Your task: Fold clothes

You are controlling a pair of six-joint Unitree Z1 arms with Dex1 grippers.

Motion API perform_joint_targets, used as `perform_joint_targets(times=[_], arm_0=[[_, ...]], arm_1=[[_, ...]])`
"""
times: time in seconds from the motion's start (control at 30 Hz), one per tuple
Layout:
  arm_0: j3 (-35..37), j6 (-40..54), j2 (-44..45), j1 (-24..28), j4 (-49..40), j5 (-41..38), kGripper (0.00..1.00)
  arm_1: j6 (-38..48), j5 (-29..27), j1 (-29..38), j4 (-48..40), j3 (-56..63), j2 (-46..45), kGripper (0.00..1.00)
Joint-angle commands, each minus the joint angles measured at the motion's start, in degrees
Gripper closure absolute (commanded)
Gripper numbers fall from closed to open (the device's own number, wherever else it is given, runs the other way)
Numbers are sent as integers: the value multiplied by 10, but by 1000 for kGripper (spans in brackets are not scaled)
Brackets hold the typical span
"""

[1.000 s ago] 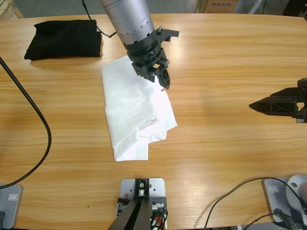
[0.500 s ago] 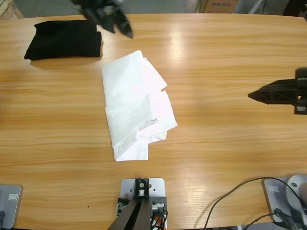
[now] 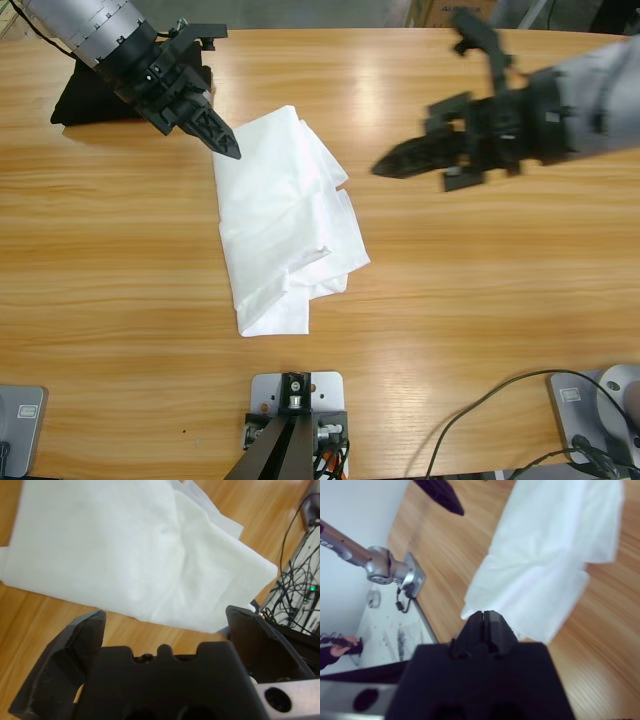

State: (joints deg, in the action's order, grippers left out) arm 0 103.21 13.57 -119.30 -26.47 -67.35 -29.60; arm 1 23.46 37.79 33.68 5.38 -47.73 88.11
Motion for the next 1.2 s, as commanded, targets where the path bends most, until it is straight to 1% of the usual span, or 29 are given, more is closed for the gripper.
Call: perform_joint_targets(times=[0.03,0.17,0.33,0.43,0.57,0.8,0.93,1.1,1.2], arm_0=[[-7,-14,-32,21,27,-15,1000],[-6,-18,-65,21,32,-38,1000],[-7,-33,-103,21,60,-66,1000],[-10,-34,-125,21,78,-78,1000],[-4,-42,-130,26,91,-78,1000],[-2,-44,-133,27,91,-78,1000],[1,-51,-139,27,92,-78,1000],[10,-66,-155,26,95,-78,1000],[20,-83,-165,24,96,-74,1000]], arm_1=[[22,26,49,-49,-25,100,1000],[23,46,52,-64,-25,122,1000],[35,52,86,-79,-25,148,1000],[41,57,94,-96,-25,163,1000],[49,78,98,-133,-29,188,1000],[52,85,104,-178,-31,271,1000],[51,67,99,-197,-7,285,1000],[52,5,89,-194,37,261,1000],[54,-30,89,-176,57,251,1000]])
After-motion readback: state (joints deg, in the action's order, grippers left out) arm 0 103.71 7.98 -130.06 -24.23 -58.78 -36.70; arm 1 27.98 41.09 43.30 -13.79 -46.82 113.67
